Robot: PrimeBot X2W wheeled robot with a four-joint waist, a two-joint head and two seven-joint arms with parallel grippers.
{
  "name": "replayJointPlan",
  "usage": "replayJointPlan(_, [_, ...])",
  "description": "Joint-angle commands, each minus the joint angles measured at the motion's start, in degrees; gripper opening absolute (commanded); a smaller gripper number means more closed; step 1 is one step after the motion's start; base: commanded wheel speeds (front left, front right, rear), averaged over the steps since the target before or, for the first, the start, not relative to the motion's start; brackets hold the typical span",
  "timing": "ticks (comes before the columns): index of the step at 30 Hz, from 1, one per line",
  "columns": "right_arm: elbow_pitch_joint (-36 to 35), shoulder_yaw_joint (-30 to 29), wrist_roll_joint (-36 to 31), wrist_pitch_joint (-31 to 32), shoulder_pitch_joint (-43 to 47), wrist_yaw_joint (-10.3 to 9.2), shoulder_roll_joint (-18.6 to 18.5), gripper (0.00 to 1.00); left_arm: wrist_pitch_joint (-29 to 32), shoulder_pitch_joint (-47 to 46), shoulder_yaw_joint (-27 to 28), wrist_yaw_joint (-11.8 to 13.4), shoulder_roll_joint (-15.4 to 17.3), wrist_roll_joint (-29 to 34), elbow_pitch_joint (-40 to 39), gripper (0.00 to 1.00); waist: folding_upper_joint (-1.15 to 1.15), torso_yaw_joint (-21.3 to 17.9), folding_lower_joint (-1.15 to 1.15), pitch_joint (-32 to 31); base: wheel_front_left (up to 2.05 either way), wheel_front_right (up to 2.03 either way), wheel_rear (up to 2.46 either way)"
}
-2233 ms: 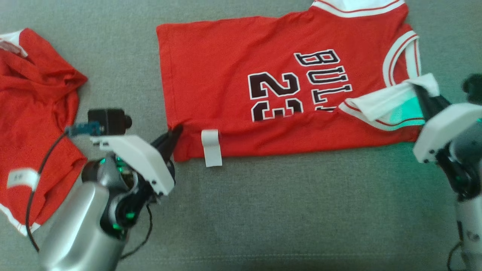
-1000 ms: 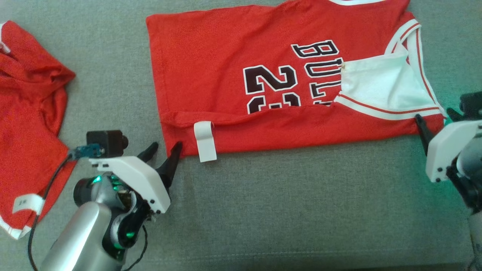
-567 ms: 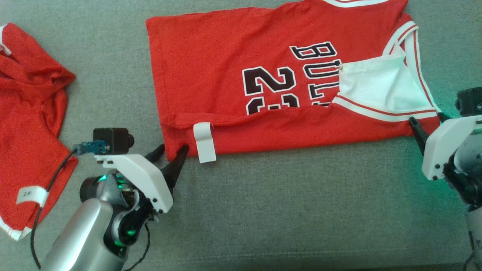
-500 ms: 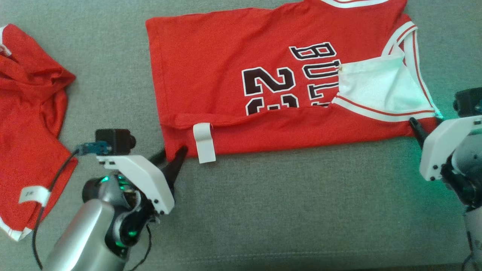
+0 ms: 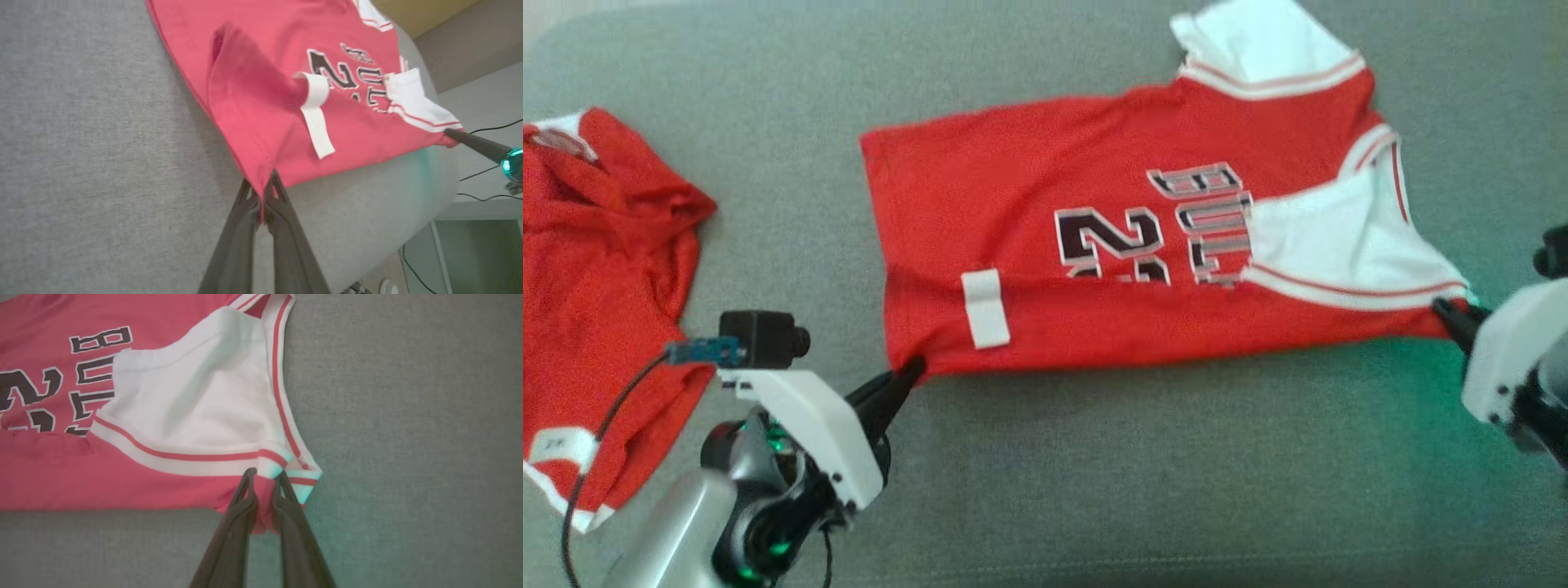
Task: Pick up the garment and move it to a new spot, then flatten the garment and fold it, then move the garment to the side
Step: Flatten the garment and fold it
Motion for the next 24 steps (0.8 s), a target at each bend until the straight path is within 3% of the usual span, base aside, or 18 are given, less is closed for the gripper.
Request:
replayJointPlan(1, [-3.2,-0.4,1.0,1.4,1.2,0.39,-2.4,0.0,0.6,-0.1,3.1,-0.3,1.9,-1.0,-3.5,0.0,0.0,0.0,0.0,-1.6,0.0,0.0,0.0])
replayJointPlan(6, [-10.9,-1.7,4.0,10.3,10.0,0.39,-6.0,0.0,3.9,8.1,3.2,0.8,4.0,-4.8,-10.3,0.0,0.0,0.0,0.0,-3.6,0.0,0.0,0.0])
replayJointPlan(9, [-13.0,-1.3,3.2,11.9,13.6,0.39,-6.5,0.0,3.2,11.2,2.4,1.4,4.0,-4.4,-9.5,0.0,0.0,-0.1,0.0,-3.5,0.0,0.0,0.0])
replayJointPlan(10, [-13.3,-0.9,2.6,11.8,14.4,0.39,-6.5,0.11,2.5,11.7,2.1,1.6,3.8,-3.8,-8.8,0.0,0.0,0.0,0.0,-3.5,0.0,0.0,0.0])
replayJointPlan(11, [-13.6,0.1,2.0,11.5,15.1,0.39,-6.8,0.58,1.8,12.0,1.8,1.8,3.4,-3.1,-8.1,0.19,0.0,0.0,0.0,-3.4,0.0,0.0,0.0])
replayJointPlan(12, [-13.9,1.1,1.8,11.5,15.8,0.39,-7.2,1.0,1.5,12.1,1.1,1.8,3.2,-2.4,-7.6,0.64,0.0,0.1,0.0,-3.3,0.0,0.0,0.0])
replayJointPlan(13, [-14.1,1.6,1.7,11.4,16.2,0.39,-7.4,1.0,1.1,12.1,0.6,1.8,3.0,-1.7,-7.1,1.0,0.0,0.2,0.0,-3.1,0.0,0.0,0.0])
replayJointPlan(19, [-17.7,0.5,1.3,9.7,13.0,0.39,-9.9,1.0,-1.7,11.0,0.8,2.8,3.6,1.9,-8.2,1.0,0.0,0.3,0.0,-1.1,0.0,0.0,0.0])
replayJointPlan(24, [-19.7,0.2,-0.9,8.9,-1.0,0.39,-9.8,1.0,-4.3,4.6,5.6,5.9,4.1,4.0,-11.4,1.0,0.0,1.7,0.0,3.5,0.0,0.0,0.0])
